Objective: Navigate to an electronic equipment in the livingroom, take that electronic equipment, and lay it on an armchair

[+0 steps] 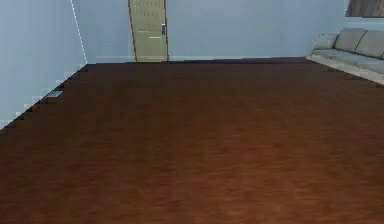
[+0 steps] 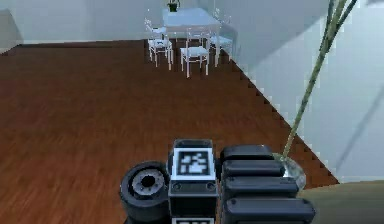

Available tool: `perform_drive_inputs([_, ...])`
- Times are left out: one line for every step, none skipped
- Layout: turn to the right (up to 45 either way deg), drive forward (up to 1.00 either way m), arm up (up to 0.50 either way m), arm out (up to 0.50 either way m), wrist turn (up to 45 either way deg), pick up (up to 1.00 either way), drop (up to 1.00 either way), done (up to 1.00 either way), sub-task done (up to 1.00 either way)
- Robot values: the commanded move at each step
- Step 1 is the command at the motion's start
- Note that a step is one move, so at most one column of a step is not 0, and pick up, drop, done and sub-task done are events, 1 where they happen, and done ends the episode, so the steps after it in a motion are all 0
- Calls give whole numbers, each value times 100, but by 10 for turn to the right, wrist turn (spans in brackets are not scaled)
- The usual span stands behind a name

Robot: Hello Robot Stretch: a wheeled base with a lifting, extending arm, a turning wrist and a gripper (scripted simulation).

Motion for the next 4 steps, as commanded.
perform_drive_inputs([420, 0, 0, 0, 0, 0, 0, 0, 0])
perform_drive_inputs([450, 0, 0, 0, 0, 0, 0, 0, 0])
perform_drive_inputs([450, 0, 0, 0, 0, 0, 0, 0, 0])
perform_drive_inputs([180, 0, 0, 0, 0, 0, 0, 0, 0])
